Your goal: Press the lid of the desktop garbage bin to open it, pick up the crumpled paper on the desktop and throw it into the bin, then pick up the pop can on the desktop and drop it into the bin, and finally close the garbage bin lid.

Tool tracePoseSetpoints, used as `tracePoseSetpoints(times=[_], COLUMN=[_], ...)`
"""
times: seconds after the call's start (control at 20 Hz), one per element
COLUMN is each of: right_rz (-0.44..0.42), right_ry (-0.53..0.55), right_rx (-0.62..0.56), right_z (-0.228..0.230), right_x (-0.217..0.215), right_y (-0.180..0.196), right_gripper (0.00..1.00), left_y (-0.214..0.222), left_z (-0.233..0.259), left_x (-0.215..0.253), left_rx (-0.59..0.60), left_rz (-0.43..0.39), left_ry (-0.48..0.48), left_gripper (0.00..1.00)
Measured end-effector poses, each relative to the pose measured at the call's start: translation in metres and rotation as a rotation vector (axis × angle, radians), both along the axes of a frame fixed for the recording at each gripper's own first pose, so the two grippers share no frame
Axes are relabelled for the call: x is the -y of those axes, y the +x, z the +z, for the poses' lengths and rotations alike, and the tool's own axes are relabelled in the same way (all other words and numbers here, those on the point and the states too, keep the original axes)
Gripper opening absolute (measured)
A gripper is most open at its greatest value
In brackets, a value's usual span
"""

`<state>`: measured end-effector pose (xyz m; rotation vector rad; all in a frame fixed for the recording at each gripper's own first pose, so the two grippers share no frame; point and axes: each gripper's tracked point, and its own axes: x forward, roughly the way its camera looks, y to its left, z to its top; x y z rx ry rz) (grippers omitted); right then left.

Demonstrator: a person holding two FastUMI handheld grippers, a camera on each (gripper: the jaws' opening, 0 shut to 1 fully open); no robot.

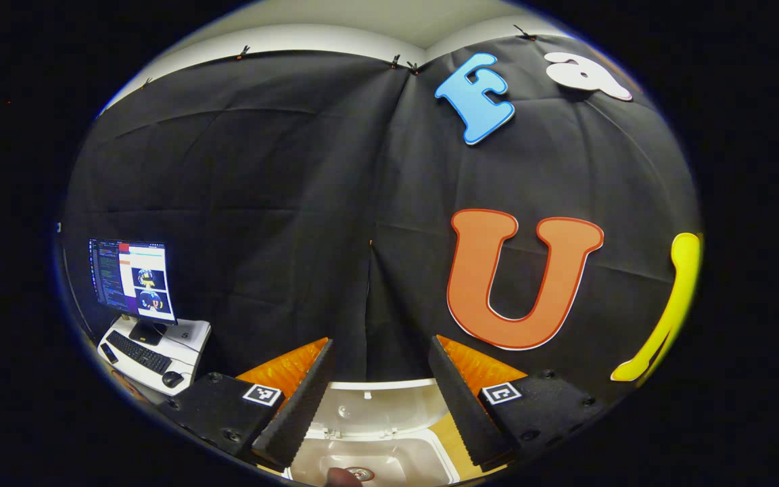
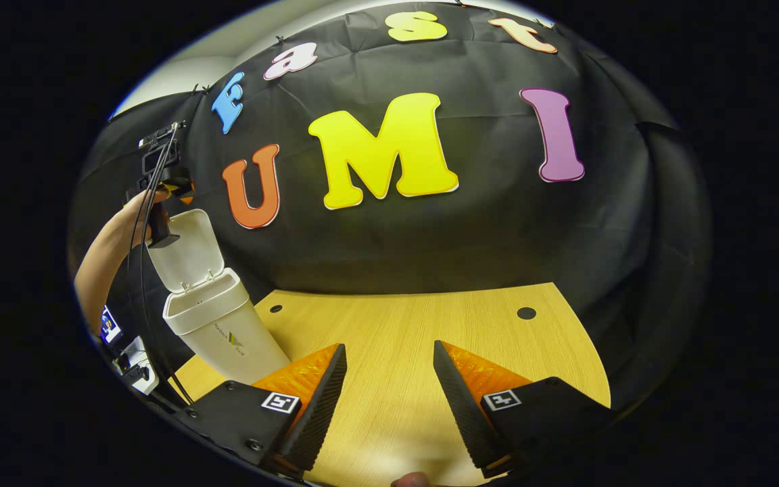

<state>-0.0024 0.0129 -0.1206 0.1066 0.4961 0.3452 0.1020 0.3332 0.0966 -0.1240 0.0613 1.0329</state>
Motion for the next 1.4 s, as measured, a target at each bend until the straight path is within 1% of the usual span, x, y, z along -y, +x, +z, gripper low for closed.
tracePoseSetpoints(times=[0.15, 0.3, 0.35, 0.4, 0.5, 0.7, 0.8, 0.9, 1.1, 1.3, 1.4], right_rz=[-0.001, 0.0, 0.006, 0.011, 0.019, 0.034, 0.054, 0.072, 0.095, 0.081, 0.078], right_ry=[0.002, 0.016, 0.018, 0.016, 0.022, 0.053, 0.073, 0.074, 0.067, 0.063, 0.051], right_rx=[-0.007, -0.017, -0.018, -0.015, -0.009, -0.02, -0.01, -0.006, 0.0, -0.017, -0.016], right_z=[-0.001, -0.002, -0.002, -0.003, -0.002, -0.005, -0.002, -0.004, -0.006, -0.011, -0.013], right_x=[-0.004, -0.006, -0.007, -0.006, -0.002, 0.003, 0.001, -0.001, 0.0, 0.008, 0.01], right_y=[0.001, -0.001, -0.003, -0.003, -0.006, -0.011, -0.012, -0.013, -0.023, -0.027, -0.027], right_gripper=[0.83, 0.83, 0.83, 0.82, 0.83, 0.82, 0.86, 0.88, 0.88, 0.88, 0.88], left_y=[0.0, 0.0, -0.002, -0.005, -0.007, -0.02, -0.028, -0.036, -0.046, -0.046, -0.045], left_z=[-0.005, -0.018, -0.015, -0.021, -0.021, -0.038, -0.052, -0.065, -0.091, -0.116, -0.135], left_x=[-0.012, -0.009, -0.01, -0.007, 0.002, 0.043, 0.068, 0.086, 0.109, 0.123, 0.128], left_rx=[-0.032, -0.065, -0.073, -0.076, -0.077, -0.061, -0.035, -0.031, -0.032, -0.05, -0.083], left_rz=[0.038, 0.052, 0.055, 0.064, 0.064, 0.052, 0.033, 0.025, -0.005, -0.024, -0.035], left_ry=[-0.005, -0.041, -0.034, -0.048, -0.058, -0.096, -0.114, -0.113, -0.11, -0.109, -0.122], left_gripper=[0.92, 0.92, 0.93, 0.92, 0.9, 0.9, 0.91, 0.93, 0.9, 0.9, 0.9])
